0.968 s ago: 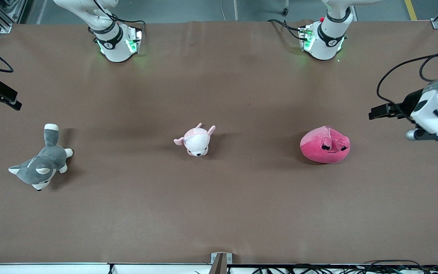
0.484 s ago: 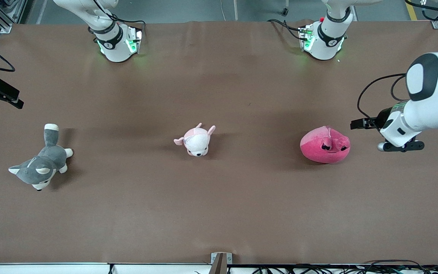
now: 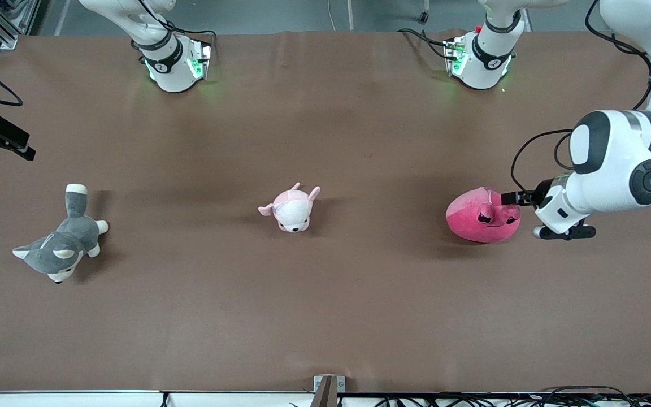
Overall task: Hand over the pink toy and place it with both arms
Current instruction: 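Lower the left gripper and grasp the pink pig, then lift the pig with the left gripper while the right gripper approaches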
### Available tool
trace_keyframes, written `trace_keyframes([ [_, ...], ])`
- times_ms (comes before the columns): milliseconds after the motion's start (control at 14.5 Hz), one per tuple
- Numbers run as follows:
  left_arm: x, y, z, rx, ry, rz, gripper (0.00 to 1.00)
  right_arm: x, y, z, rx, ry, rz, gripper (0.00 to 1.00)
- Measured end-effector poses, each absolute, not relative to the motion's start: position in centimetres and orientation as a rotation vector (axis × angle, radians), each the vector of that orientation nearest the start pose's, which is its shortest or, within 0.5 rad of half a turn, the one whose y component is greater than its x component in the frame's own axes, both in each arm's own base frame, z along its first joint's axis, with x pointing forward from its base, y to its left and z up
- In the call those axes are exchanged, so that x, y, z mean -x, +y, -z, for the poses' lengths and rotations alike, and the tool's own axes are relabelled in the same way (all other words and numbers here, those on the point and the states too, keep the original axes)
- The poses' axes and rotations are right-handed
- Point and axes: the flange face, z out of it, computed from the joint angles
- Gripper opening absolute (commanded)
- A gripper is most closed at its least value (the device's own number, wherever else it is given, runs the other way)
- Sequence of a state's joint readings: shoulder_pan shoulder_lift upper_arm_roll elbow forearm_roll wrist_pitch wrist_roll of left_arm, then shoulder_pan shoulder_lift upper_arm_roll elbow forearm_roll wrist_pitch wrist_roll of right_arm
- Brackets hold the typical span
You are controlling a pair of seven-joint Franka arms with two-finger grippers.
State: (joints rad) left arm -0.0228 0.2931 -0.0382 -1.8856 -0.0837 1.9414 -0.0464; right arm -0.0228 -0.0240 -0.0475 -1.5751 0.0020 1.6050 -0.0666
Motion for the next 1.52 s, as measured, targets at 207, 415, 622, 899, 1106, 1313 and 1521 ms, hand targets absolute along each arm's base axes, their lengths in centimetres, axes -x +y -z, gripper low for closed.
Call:
trace_keyframes([
  [207, -59.8, -4.3, -32.6, 3.195, -0.058, -0.338, 0.72, -55.0, -3.3, -63.9, 3.147, -0.013, 0.08, 1.0],
  [415, -60.0, -4.8, -32.3, 3.202, -0.111, -0.328, 0.29, -54.8, -3.3, -63.7, 3.147, -0.014, 0.054, 1.0],
  [622, -60.0, -5.3, -32.4, 3.198, -0.155, -0.327, 0.0, -54.8, -3.4, -64.2, 3.149, -0.01, 0.066, 1.0],
  [899, -60.2, -5.8, -32.9, 3.196, -0.194, -0.312, 0.0, -54.6, -3.4, -64.7, 3.149, -0.009, 0.07, 1.0],
  [1106, -60.6, -6.4, -34.2, 3.199, -0.226, -0.28, 0.0, -54.0, -3.2, -64.2, 3.145, -0.014, -0.027, 1.0],
  [1313, -60.5, -9.0, -38.8, 3.2, -0.281, -0.274, 0.0, -53.9, -3.0, -64.1, 3.136, -0.019, -0.044, 1.0],
  [1521, -59.5, -14.7, -46.5, 3.2, -0.357, -0.282, 0.0, -53.9, -2.1, -64.1, 3.107, -0.037, -0.042, 1.0],
])
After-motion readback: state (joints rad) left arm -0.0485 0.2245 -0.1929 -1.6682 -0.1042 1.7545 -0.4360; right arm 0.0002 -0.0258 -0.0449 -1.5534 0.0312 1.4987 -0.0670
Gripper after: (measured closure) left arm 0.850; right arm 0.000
